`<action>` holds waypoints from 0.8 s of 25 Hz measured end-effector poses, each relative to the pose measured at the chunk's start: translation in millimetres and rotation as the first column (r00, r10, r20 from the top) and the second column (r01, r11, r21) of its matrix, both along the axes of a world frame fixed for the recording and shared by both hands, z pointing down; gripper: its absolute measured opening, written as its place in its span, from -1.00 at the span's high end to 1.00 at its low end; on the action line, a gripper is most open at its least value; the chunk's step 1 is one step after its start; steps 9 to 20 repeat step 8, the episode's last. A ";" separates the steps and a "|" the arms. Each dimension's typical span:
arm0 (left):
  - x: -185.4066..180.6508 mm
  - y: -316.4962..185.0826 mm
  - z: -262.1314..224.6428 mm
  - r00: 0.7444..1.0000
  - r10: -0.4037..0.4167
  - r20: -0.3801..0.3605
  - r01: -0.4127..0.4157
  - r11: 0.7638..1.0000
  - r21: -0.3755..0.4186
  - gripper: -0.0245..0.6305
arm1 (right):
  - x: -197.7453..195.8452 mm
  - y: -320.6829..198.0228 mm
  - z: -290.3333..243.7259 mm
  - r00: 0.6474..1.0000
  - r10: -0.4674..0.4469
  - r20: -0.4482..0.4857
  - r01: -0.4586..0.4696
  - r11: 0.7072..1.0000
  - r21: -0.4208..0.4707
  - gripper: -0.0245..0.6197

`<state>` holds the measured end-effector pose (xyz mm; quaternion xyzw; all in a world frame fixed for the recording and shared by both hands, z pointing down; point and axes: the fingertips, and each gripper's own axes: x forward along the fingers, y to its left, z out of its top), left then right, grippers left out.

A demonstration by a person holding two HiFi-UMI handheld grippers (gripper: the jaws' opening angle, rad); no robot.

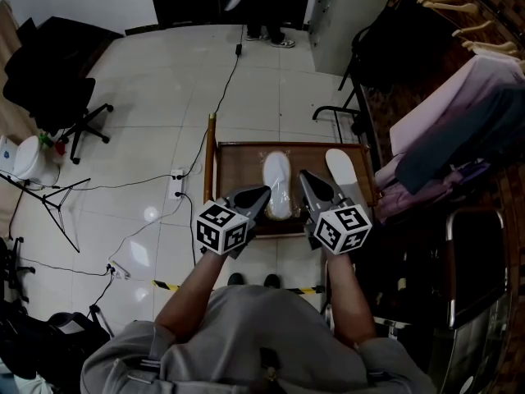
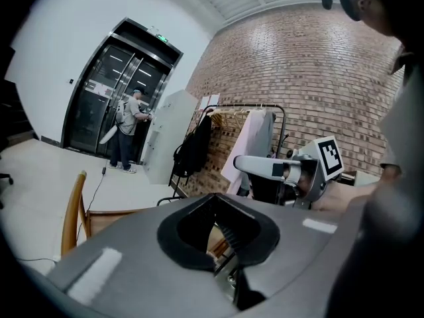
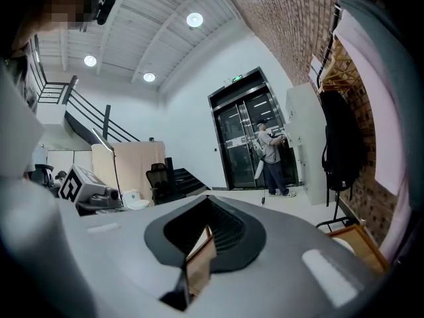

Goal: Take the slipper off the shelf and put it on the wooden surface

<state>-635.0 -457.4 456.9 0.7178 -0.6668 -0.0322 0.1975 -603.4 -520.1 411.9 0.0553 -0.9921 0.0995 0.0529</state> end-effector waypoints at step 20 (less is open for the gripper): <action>1.0 3.9 -0.6 1.000 0.005 0.002 -0.005 1.000 0.002 0.91 | 0.3 3.5 -1.3 1.000 0.003 0.003 -0.003 1.000 0.001 0.92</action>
